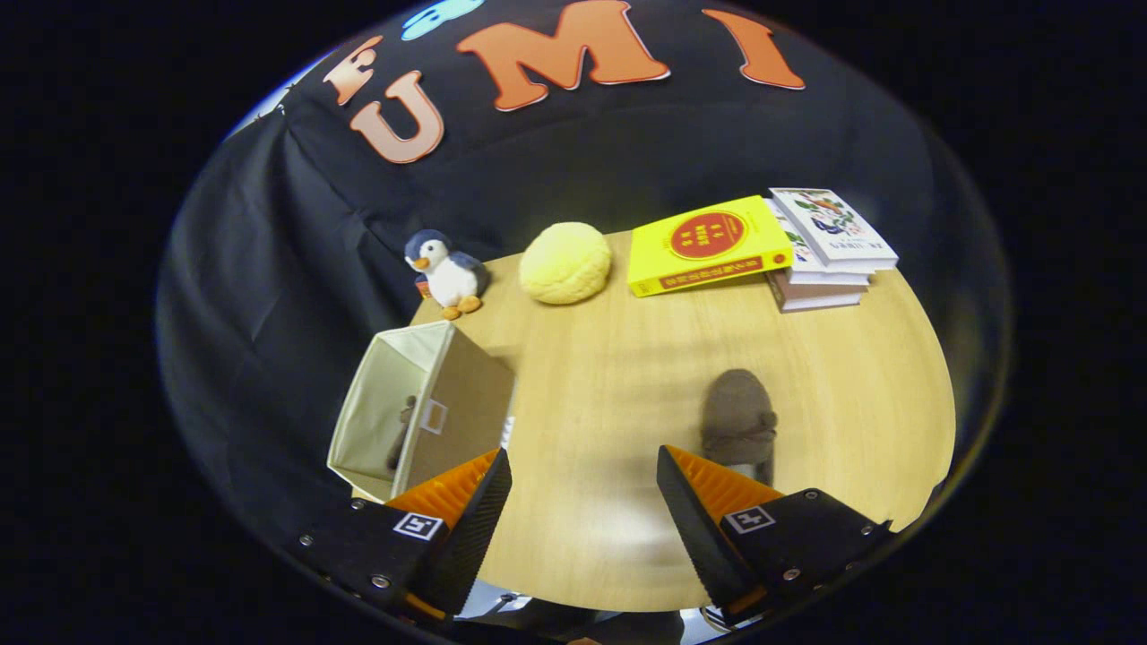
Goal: Open the storage box then place both shoes into the box .Put the left shoe in first, then the right shoe, with the right side of both shoes facing outward in a uniform manner.
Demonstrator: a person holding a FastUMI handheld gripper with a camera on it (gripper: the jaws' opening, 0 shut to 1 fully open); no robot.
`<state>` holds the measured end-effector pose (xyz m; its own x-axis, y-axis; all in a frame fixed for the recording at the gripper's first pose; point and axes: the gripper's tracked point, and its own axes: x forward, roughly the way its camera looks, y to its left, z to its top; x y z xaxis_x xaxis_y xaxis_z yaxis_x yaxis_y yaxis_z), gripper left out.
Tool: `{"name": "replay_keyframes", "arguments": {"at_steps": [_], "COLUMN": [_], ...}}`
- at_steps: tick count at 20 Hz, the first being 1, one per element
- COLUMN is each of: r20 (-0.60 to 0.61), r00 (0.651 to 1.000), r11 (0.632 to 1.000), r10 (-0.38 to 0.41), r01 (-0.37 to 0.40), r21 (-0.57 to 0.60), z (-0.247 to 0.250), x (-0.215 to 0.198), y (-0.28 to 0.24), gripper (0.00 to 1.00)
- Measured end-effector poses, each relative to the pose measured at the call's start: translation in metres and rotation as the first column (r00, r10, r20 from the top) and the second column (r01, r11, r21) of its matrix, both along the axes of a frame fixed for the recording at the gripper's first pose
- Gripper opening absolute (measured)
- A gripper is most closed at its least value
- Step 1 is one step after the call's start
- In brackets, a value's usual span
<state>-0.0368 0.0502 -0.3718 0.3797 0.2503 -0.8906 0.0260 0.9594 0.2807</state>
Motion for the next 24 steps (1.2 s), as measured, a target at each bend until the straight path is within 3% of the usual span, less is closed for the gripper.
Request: {"name": "replay_keyframes", "arguments": {"at_steps": [7, 11, 13, 14, 20, 24], "r20": [-0.106, -0.148, -0.132, -0.121, -0.083, -0.067], "r00": [0.994, 0.989, 0.991, 0.992, 0.997, 0.997], "r11": [0.989, 0.977, 0.966, 0.960, 0.955, 0.978], "r10": [-0.010, 0.013, 0.033, 0.036, 0.006, -0.034], "r01": [-0.006, -0.044, -0.066, -0.068, -0.030, 0.019], "r21": [-0.148, -0.209, -0.251, -0.271, -0.296, -0.210], "z": [-0.075, -0.125, -0.144, -0.151, -0.167, -0.140], "x": [-0.033, -0.035, -0.028, -0.024, -0.013, -0.009], "y": [-0.097, -0.124, -0.133, -0.136, -0.128, -0.097], "gripper": [0.96, 0.85, 0.76, 0.58, 0.11, 0.03]}}
